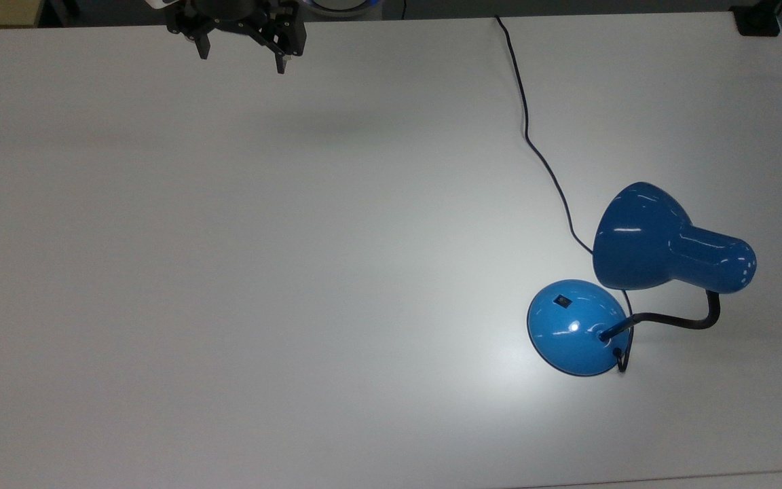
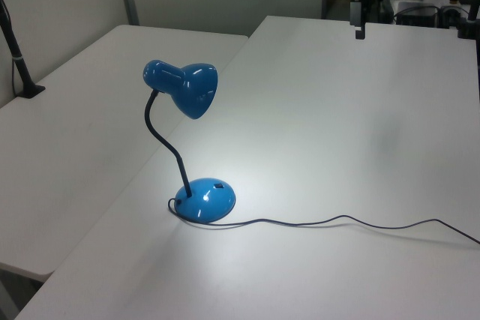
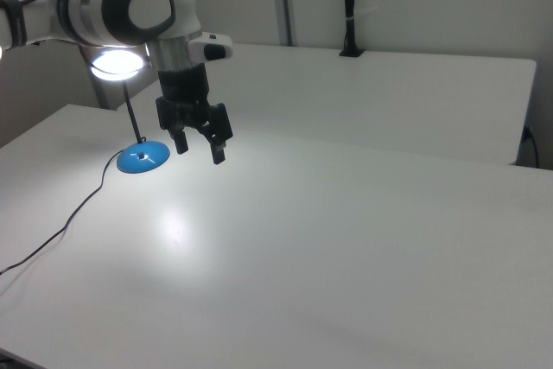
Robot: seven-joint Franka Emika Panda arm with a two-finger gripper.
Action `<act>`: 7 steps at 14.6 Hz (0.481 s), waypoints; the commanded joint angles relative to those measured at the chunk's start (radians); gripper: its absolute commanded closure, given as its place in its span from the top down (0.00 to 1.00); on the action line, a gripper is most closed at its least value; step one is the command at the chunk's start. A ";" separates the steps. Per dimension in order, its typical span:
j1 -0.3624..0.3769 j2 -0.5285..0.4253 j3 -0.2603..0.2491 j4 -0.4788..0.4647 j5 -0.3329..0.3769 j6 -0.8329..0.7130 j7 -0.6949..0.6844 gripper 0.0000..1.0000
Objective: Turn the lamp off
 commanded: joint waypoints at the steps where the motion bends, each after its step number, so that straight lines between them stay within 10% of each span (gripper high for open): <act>1: -0.003 -0.022 -0.045 0.014 0.119 0.010 -0.023 1.00; 7: -0.003 -0.024 -0.046 0.016 0.120 0.008 -0.014 1.00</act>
